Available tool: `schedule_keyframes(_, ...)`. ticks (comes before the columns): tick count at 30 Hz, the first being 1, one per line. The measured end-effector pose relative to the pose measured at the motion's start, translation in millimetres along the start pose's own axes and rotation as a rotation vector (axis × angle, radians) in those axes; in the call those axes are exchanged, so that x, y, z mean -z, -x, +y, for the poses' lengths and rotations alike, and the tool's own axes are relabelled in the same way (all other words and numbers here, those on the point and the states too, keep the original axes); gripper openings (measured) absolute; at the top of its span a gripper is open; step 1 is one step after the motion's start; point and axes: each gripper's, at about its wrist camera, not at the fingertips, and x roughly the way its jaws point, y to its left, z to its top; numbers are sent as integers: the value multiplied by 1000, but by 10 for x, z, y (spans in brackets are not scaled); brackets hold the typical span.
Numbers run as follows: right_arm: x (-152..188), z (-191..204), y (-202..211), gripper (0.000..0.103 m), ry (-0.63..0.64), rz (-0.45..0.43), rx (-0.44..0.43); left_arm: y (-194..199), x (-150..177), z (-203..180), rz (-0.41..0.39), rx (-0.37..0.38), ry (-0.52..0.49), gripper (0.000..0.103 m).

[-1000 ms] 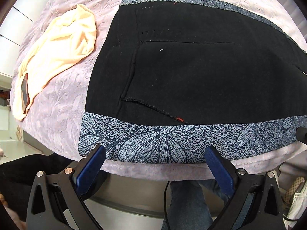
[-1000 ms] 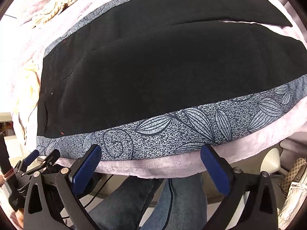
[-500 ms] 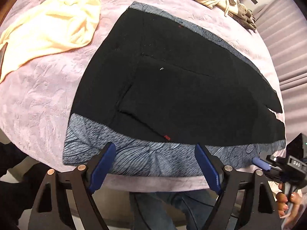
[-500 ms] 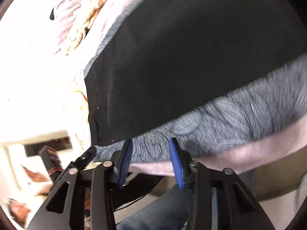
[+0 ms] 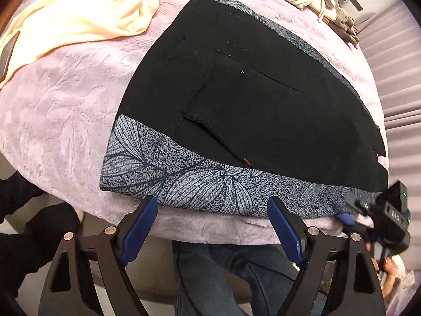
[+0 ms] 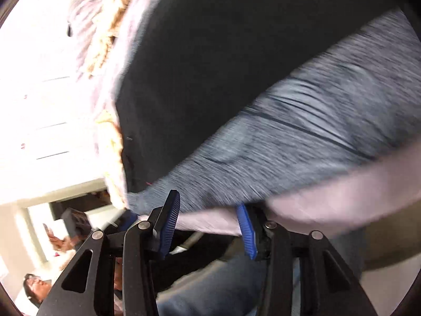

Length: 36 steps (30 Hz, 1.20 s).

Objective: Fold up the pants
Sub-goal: 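Grasp the patterned trim edge with both grippers and lift it over the pants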

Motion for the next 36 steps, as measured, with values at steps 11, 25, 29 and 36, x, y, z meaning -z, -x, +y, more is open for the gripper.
schedule_keyframes(11, -128, 634, -37, 55, 85, -23, -197, -131, 74, -204, 56, 303, 64, 86)
schedule_keyframes(25, -26, -188, 221, 54, -92, -132, -89, -376, -255, -131, 9, 138, 111, 60)
schedule_keyframes(29, 3, -554, 281, 7, -277, -187, -165, -462, -255, -114, 45, 108, 121, 33)
schedule_keyframes(36, -329, 266, 716, 6, 15, -154, -90, 217, -613, -366, -130, 136, 157, 32)
